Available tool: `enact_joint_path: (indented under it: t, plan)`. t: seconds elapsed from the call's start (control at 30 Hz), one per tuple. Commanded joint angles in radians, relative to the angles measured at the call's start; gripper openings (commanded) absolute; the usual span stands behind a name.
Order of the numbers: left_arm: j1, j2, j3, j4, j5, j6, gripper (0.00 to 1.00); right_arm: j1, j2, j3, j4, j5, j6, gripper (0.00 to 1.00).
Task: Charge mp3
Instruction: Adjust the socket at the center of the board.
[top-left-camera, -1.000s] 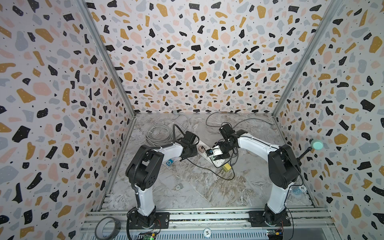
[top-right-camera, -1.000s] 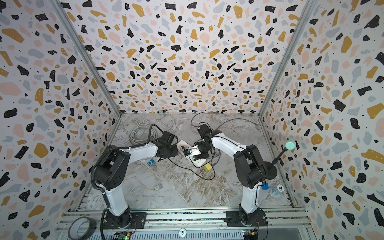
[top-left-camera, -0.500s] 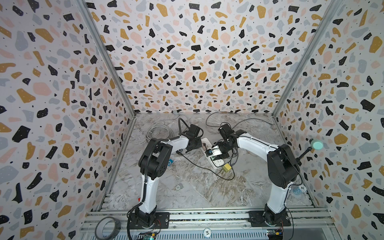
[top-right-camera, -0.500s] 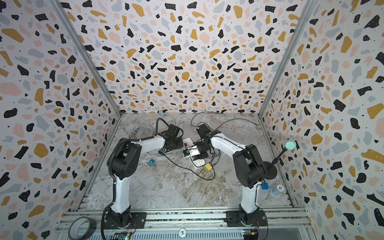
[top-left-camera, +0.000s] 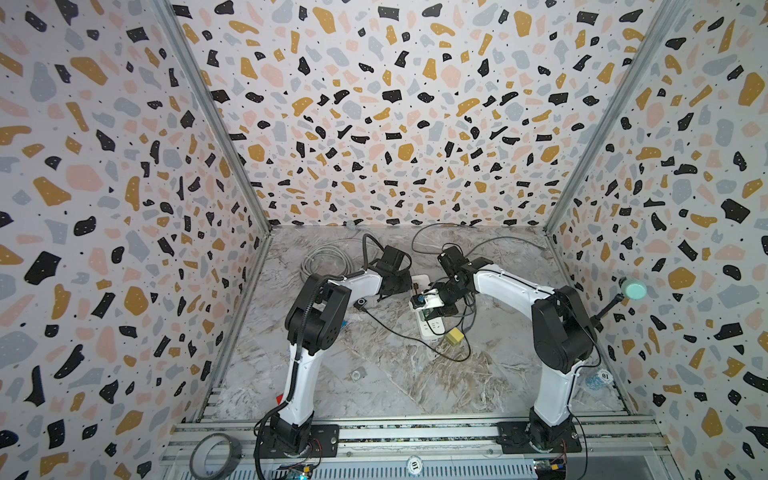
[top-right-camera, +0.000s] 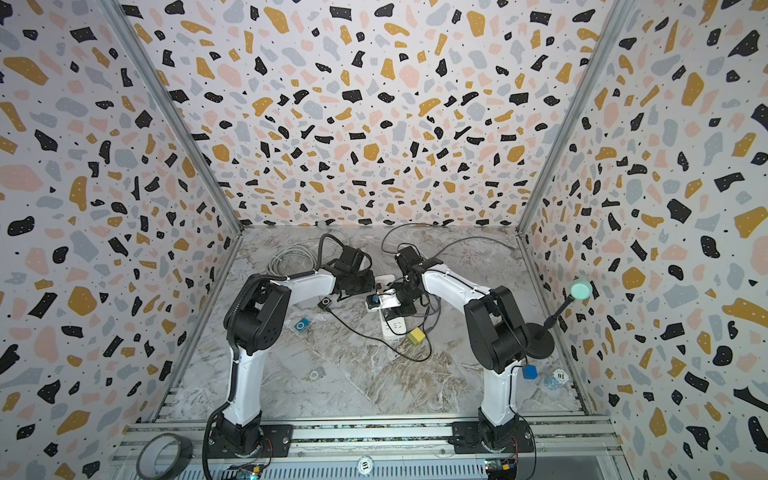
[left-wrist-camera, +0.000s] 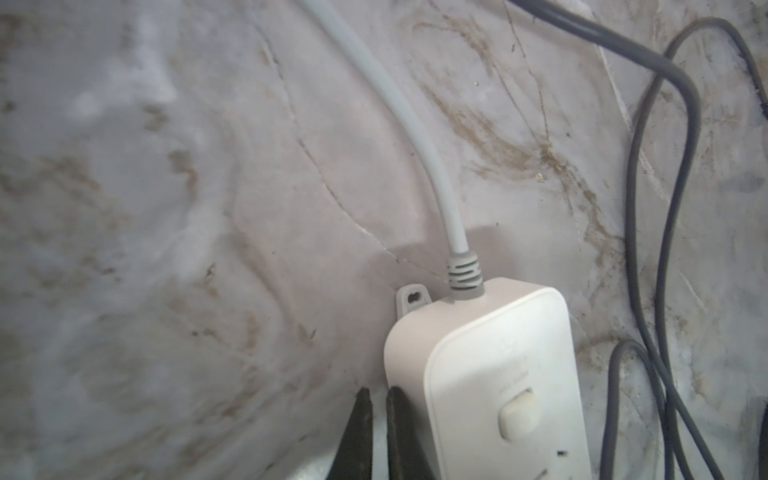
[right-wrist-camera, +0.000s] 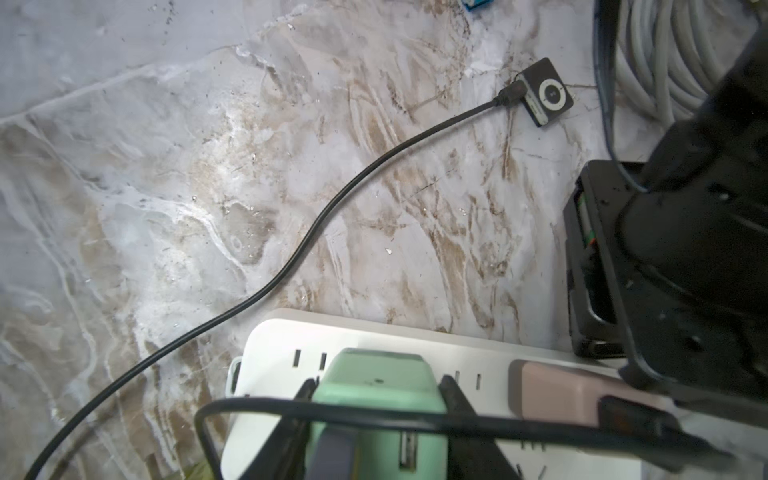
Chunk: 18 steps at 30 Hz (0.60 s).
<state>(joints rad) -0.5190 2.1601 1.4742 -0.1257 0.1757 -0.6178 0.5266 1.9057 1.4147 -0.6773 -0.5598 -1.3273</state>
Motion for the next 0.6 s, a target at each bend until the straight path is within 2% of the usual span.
enact_joint_path:
  t: [0.0,0.27,0.57]
  plan:
    - [0.004,-0.059,-0.004,0.062,0.043,-0.016,0.12,-0.020,0.054,-0.011,-0.126,0.024,0.043,0.00]
    - [0.072,-0.245,-0.048,0.083,0.052,-0.059,0.32,-0.046,0.080,-0.017,-0.154,0.017,0.061,0.00]
    - [0.091,-0.391,-0.098,0.077,0.094,-0.066,0.37,-0.044,0.120,0.024,-0.164,0.018,0.059,0.00]
